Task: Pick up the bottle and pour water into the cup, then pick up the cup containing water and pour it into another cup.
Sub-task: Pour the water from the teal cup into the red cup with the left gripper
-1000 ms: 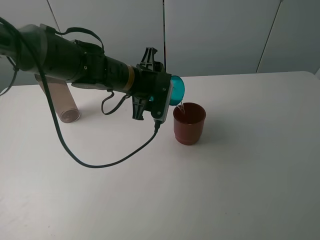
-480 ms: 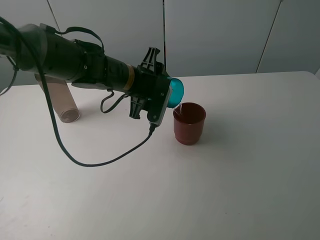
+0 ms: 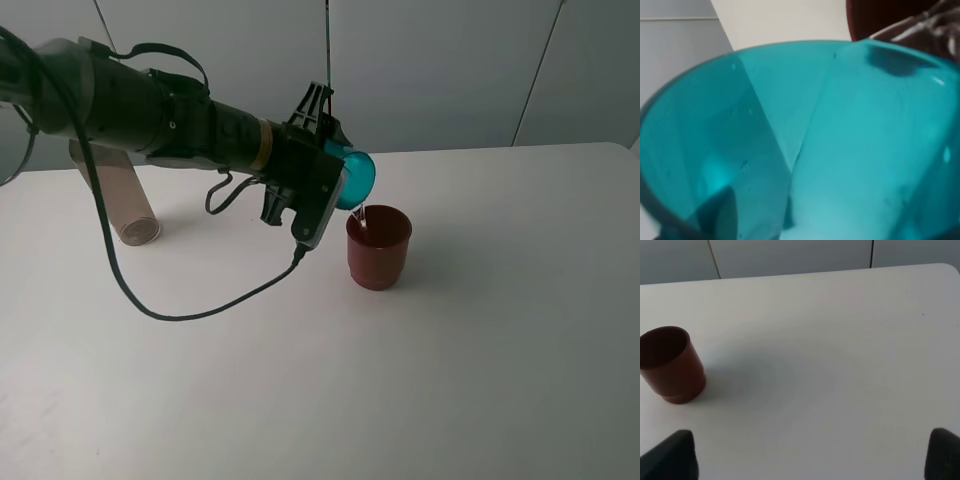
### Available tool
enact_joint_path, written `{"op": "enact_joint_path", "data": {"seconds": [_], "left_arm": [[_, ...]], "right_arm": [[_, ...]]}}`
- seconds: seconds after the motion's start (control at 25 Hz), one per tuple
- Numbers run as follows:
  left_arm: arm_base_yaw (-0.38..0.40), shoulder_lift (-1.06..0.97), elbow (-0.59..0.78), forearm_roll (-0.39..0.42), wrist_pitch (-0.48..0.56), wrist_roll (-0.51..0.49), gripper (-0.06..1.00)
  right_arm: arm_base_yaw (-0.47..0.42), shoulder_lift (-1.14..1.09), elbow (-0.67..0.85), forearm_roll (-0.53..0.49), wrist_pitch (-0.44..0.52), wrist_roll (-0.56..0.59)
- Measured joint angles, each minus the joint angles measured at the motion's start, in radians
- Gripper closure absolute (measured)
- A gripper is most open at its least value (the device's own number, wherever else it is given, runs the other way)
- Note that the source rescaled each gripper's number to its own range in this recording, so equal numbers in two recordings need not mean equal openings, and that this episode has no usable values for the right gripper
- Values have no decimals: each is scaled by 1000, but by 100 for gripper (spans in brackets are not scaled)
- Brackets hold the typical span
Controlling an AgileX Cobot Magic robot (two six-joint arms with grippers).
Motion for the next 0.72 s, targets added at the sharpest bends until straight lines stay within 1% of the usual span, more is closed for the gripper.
{"op": "enact_joint_path", "data": {"seconds": [0.12, 0.32, 0.72], "left_arm": [[0, 0, 0, 0, -15, 33, 91], [0, 0, 0, 0, -36, 53, 91], [0, 0, -50, -31, -46, 58, 91]], "right_arm": [[0, 0, 0, 0, 0, 0], [0, 0, 0, 0, 0, 0], [0, 0, 0, 0, 0, 0]]}}
